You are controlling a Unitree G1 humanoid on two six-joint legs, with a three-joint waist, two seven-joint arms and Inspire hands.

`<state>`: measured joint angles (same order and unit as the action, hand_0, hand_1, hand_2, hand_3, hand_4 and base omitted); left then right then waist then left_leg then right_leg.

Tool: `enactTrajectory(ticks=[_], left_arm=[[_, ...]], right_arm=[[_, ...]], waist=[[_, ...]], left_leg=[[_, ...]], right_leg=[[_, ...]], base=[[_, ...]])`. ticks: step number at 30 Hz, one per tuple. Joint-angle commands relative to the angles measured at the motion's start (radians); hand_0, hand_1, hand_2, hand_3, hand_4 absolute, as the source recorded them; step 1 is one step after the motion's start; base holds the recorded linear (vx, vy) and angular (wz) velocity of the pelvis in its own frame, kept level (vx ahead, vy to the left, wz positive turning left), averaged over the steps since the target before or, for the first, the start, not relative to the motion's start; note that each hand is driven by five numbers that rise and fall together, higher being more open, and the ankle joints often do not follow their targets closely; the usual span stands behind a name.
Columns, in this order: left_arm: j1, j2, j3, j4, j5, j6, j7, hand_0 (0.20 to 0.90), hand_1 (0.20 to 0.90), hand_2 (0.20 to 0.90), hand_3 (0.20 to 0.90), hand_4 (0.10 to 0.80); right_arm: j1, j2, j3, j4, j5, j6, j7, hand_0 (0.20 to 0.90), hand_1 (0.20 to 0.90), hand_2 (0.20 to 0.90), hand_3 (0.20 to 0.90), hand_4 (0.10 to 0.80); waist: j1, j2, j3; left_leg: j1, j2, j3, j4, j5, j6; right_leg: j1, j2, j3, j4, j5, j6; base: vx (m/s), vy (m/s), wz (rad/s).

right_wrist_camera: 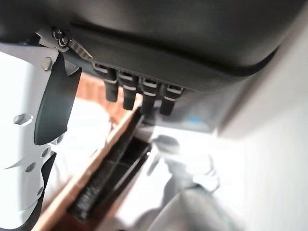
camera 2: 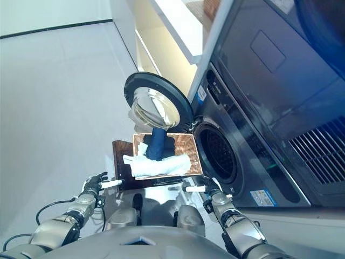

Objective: Pick up the clothes and place them into the washing machine

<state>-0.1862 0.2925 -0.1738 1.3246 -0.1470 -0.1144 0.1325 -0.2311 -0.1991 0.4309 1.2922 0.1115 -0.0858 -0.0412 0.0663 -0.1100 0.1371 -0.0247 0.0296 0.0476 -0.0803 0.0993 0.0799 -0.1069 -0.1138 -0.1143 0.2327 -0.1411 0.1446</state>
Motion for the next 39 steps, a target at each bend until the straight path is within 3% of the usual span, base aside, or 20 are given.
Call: enactTrajectory(ticks=[1,4,17,25,31,39], left_arm=[[-0.092,0.010,-0.007,-0.010,0.003,-0.040,0.017,0.900,0.900,0.900,0.900,0.800],[-0.094,-0.005,-0.020,-0.020,0.012,-0.046,0.007,0.900,0.900,0.900,0.900,0.800],[-0.108,-0.023,-0.058,-0.028,0.026,-0.059,0.016,0.900,0.900,0.900,0.900,0.800],[-0.155,-0.025,-0.075,-0.046,-0.026,-0.080,0.074,0.900,0.900,0.900,0.900,0.800],[-0.197,-0.011,-0.067,-0.057,-0.082,-0.087,0.132,0.900,0.900,0.900,0.900,0.800],[-0.209,0.014,-0.075,-0.065,-0.101,-0.085,0.171,0.900,0.900,0.900,0.900,0.800]], right_arm=[[-0.109,-0.103,0.028,-0.043,-0.110,-0.027,-0.006,0.900,0.900,0.900,0.900,0.800],[-0.143,-0.139,0.097,-0.076,-0.226,-0.035,0.002,0.900,0.900,0.900,0.900,0.800],[-0.335,-0.193,0.272,-0.142,-0.491,-0.057,-0.066,0.900,0.900,0.900,0.900,0.800],[-0.494,-0.213,0.370,-0.289,-0.585,-0.057,-0.161,0.900,0.900,0.900,0.900,0.800],[-0.566,-0.205,0.368,-0.256,-0.637,-0.011,-0.269,0.900,0.900,0.900,0.900,0.800],[-0.641,-0.164,0.364,-0.155,-0.642,0.034,-0.341,0.900,0.900,0.900,0.900,0.800]], waist=[[0.005,0.010,0.002],[0.021,-0.002,-0.007],[0.051,-0.002,0.030],[0.072,-0.035,0.147],[0.080,-0.053,0.204],[0.094,-0.044,0.248]], left_leg=[[0.029,0.004,0.015,0.043,-0.104,-0.082],[0.027,-0.004,0.021,0.039,-0.115,-0.085],[-0.044,-0.003,-0.007,0.063,-0.123,-0.096],[-0.215,0.019,-0.021,0.179,-0.132,-0.111],[-0.302,0.032,-0.040,0.232,-0.136,-0.124],[-0.437,0.033,-0.066,0.358,-0.178,-0.127]], right_leg=[[0.041,0.003,0.052,-0.101,0.130,-0.003],[0.060,-0.018,0.024,-0.146,0.151,0.001],[0.038,-0.026,-0.008,-0.164,0.145,0.000],[-0.086,0.001,-0.012,-0.128,0.150,-0.016],[-0.152,0.019,-0.032,-0.098,0.150,-0.021],[-0.269,0.031,-0.059,0.013,0.122,-0.026]], base=[[0.051,-0.017,0.33],[0.050,-0.006,0.55],[0.016,-0.006,0.08],[-0.098,-0.040,0.04],[-0.033,-0.028,0.11],[-0.042,-0.002,0.14]])
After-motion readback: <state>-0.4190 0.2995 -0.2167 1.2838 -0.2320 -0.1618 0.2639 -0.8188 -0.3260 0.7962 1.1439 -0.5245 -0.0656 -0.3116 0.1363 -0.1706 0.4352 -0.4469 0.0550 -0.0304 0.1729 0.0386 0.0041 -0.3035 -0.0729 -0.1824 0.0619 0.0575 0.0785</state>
